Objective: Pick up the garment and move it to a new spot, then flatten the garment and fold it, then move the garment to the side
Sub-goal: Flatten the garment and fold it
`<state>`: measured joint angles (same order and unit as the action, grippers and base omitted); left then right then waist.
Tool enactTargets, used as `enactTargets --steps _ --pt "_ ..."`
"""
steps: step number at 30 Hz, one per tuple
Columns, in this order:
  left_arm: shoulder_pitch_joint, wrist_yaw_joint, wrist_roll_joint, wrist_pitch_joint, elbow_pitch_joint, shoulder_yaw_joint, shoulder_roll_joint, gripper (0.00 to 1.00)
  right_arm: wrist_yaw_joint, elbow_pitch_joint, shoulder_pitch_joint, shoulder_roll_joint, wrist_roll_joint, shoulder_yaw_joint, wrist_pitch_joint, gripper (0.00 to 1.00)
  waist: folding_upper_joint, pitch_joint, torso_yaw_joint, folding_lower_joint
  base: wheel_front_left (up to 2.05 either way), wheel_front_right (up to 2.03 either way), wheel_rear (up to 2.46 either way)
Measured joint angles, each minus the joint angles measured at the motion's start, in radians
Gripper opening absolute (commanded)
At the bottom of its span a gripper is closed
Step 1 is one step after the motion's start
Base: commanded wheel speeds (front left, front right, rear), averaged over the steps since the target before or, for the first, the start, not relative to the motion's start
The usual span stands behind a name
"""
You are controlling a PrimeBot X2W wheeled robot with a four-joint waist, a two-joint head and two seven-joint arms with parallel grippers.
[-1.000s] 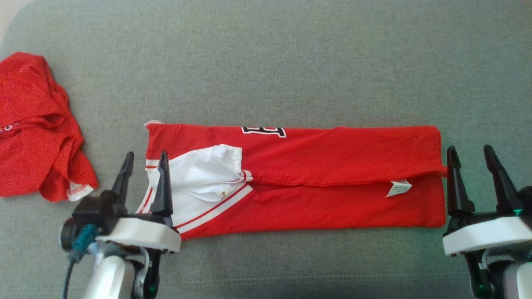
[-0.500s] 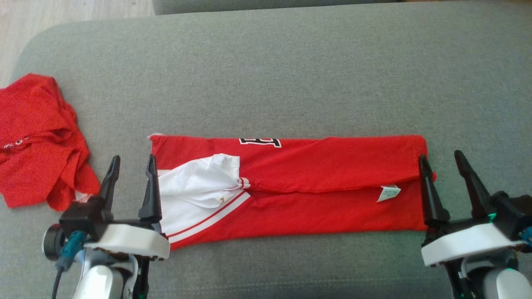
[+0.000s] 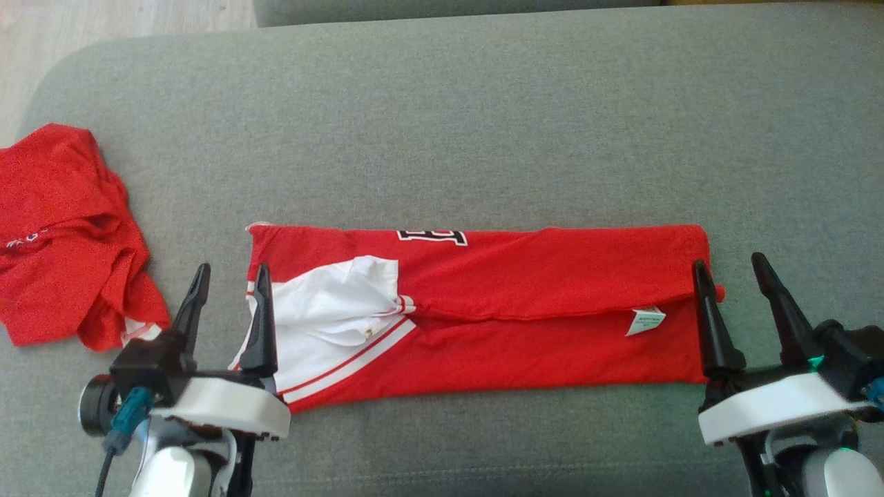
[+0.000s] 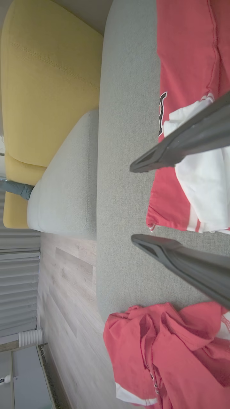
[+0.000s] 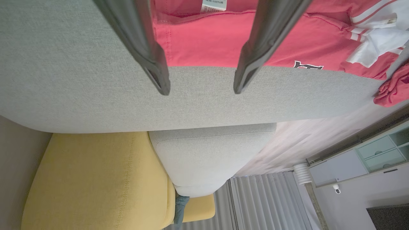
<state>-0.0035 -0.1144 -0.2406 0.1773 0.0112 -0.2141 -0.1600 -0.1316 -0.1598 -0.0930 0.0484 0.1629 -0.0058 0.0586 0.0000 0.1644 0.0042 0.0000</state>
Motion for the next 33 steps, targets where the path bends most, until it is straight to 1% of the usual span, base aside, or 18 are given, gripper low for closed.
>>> enactTargets --steps 4,8,9,13,16,18,23,31,32,33 --pt "-0.002 0.0 0.0 0.0 -0.005 -0.004 0.0 1.0 0.0 0.015 0.001 0.0 0.015 -0.006 -0.001 1.0 0.0 0.015 0.003 0.0 0.0 0.0 0.0" --pt "-0.019 0.001 0.0 0.0 -0.005 -0.012 0.0 1.0 0.0 0.079 0.018 0.006 0.025 -0.044 -0.001 1.0 0.0 0.048 0.008 0.0 0.0 0.0 0.0" --pt "-0.019 0.001 0.0 0.0 -0.005 -0.012 0.0 1.0 0.0 0.079 0.018 0.006 0.025 -0.044 -0.001 1.0 0.0 0.048 0.008 0.0 0.0 0.0 0.0" --pt "-0.071 0.009 0.0 0.009 -0.001 -0.029 0.002 1.0 0.0 0.169 0.076 0.03 0.026 -0.079 0.004 1.0 0.0 0.086 0.016 0.0 0.0 0.0 0.0" --pt "-0.101 0.01 0.0 0.012 0.005 -0.033 0.004 1.0 0.0 0.227 0.119 0.03 0.035 -0.095 0.023 1.0 0.0 0.114 0.024 0.0001 0.0 0.0 0.0" --pt "-0.114 0.013 0.0 0.019 0.01 -0.034 0.005 1.0 0.0 0.255 0.137 0.029 0.062 -0.1 0.051 1.0 0.0 0.132 0.03 0.0001 0.0 0.0 0.0" --pt "-0.149 0.019 0.0 0.03 0.029 -0.037 0.005 1.0 0.0 0.291 0.144 0.021 0.063 -0.118 0.162 1.0 0.0 0.177 0.041 0.0001 0.0 0.0 0.0" --pt "-0.166 0.019 0.002 0.046 0.051 -0.037 0.005 1.0 0.0 0.217 0.139 0.016 0.11 -0.116 0.327 1.0 0.0 0.197 0.039 0.0001 0.0 0.0 0.0" --pt "-0.166 0.019 0.002 0.048 0.053 -0.037 0.005 1.0 0.0 0.207 0.137 0.016 0.12 -0.115 0.349 0.86 0.0 0.197 0.039 0.0001 0.0 0.0 0.0" --pt "-0.166 0.019 0.002 0.049 0.054 -0.037 0.005 1.0 0.0 0.199 0.132 0.016 0.122 -0.113 0.37 0.65 0.0 0.197 0.038 0.0001 0.0 0.0 0.0"
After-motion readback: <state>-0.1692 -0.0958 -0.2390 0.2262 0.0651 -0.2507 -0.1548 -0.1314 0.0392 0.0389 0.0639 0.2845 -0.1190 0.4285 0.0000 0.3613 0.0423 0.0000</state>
